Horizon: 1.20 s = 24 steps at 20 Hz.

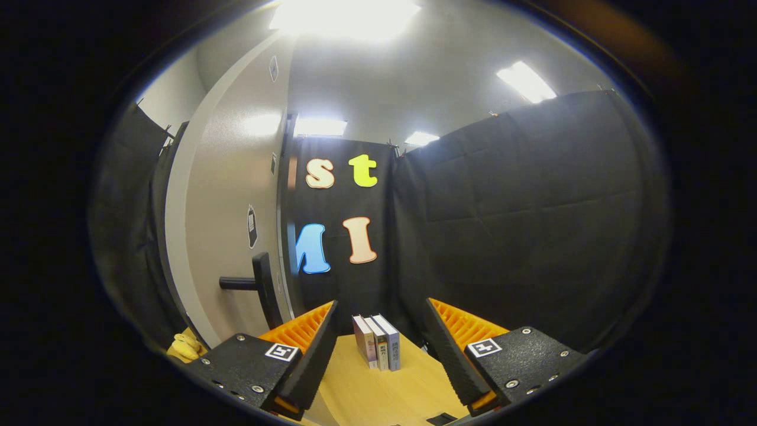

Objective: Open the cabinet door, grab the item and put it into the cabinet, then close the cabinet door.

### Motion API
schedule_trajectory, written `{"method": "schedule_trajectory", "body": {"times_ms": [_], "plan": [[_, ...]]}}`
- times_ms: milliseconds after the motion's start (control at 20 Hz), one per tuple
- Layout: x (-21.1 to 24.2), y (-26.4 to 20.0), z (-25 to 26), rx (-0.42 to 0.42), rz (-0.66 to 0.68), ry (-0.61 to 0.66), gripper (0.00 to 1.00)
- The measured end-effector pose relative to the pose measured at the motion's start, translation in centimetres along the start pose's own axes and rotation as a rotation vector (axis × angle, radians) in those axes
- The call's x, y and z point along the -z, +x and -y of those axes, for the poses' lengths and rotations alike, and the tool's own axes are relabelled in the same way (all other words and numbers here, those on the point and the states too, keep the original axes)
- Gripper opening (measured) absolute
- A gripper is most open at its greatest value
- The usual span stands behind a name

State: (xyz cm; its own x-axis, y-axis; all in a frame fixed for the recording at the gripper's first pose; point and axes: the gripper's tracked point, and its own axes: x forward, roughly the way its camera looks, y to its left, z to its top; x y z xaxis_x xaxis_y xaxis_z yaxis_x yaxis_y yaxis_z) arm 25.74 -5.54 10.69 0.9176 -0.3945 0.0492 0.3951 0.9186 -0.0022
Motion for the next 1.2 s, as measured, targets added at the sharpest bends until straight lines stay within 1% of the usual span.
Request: {"method": "schedule_trajectory", "body": {"times_ms": [250,450,650,900,1200], "plan": [[0.0,-1.7,-5.7,-0.134,0.008,-0.003,0.88],[0.0,-2.3,-10.7,-0.222,0.032,-0.016,0.88],[0.0,-1.9,-14.6,-0.291,0.032,-0.006,0.88],[0.0,-1.6,-18.2,-0.348,0.032,0.03,0.88],[0.7,-1.1,-23.2,-0.444,0.01,0.054,0.89]]}}
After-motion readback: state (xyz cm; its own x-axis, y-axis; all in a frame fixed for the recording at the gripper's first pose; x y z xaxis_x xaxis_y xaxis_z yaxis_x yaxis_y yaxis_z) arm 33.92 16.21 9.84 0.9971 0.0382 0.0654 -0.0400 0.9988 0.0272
